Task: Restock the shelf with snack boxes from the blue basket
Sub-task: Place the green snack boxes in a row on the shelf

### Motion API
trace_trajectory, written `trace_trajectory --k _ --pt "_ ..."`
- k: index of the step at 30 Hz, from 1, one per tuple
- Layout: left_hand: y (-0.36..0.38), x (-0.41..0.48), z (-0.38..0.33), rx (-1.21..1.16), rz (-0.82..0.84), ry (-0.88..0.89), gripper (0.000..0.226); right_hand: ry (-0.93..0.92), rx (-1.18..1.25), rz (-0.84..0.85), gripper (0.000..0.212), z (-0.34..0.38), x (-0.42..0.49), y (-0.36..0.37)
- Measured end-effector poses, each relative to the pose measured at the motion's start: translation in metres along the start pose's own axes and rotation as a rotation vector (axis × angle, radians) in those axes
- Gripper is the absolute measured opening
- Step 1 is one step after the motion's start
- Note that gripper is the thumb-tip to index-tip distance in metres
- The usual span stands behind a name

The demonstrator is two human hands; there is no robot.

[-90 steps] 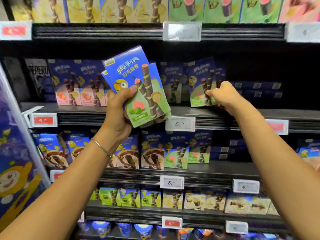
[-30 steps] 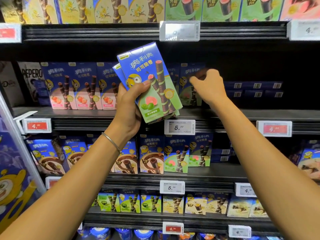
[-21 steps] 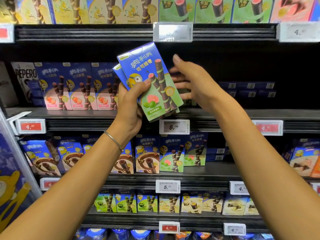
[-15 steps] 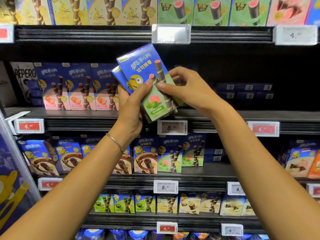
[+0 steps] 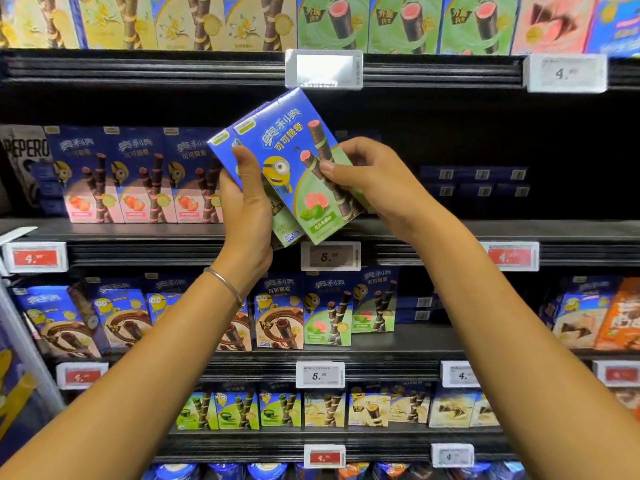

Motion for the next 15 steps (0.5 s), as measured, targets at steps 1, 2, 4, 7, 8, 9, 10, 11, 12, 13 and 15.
trace_trajectory --k 1,2,4,7,8,9,10,11,12,13,15 --pt "0.001 0.001 0.001 0.005 -0.008 0.003 0.059 0.004 0.003 -0.001 0.029 0.000 -0.001 -0.002" --pt "0.003 0.001 0.001 0.005 -0.017 0.003 0.058 0.011 0.018 -0.005 0.025 -0.001 -0.001 -0.005" --pt "0.004 0.003 0.002 -0.003 -0.023 -0.006 0.054 0.034 0.058 -0.029 0.015 -0.003 -0.002 -0.012" --pt "0.000 0.009 0.003 -0.011 0.010 -0.070 0.037 0.066 0.108 -0.064 0.005 -0.009 -0.003 -0.035" --pt "-0.001 0.011 0.004 -0.011 0.033 -0.104 0.029 0.083 0.135 -0.075 0.004 -0.012 -0.003 -0.044" --pt "-0.002 0.012 0.004 -0.008 0.060 -0.133 0.023 0.103 0.157 -0.092 0.004 -0.017 -0.002 -0.053" --pt "-0.002 0.013 0.004 -0.005 0.086 -0.154 0.021 0.122 0.164 -0.121 0.003 -0.023 -0.001 -0.062" --pt "-0.001 0.013 0.003 -0.005 0.111 -0.170 0.022 0.145 0.160 -0.166 0.003 -0.030 0.001 -0.070" --pt "0.002 0.014 0.002 -0.009 0.137 -0.186 0.022 0.176 0.146 -0.229 0.009 -0.038 0.004 -0.076" --pt "0.005 0.014 0.001 -0.016 0.166 -0.208 0.023 0.211 0.128 -0.291 0.017 -0.046 0.006 -0.082" --pt "0.013 0.017 0.000 -0.033 0.217 -0.293 0.024 0.280 0.106 -0.355 0.040 -0.059 0.012 -0.087"
Point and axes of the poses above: each hand's wrist, its own x-axis towards the middle knuckle, its own y-axis out of the palm, z = x × y, the point moved 1 cm from there along x, towards the middle knuckle, and after that the axes turned 10 degrees about -y, right-handed, at the moved point
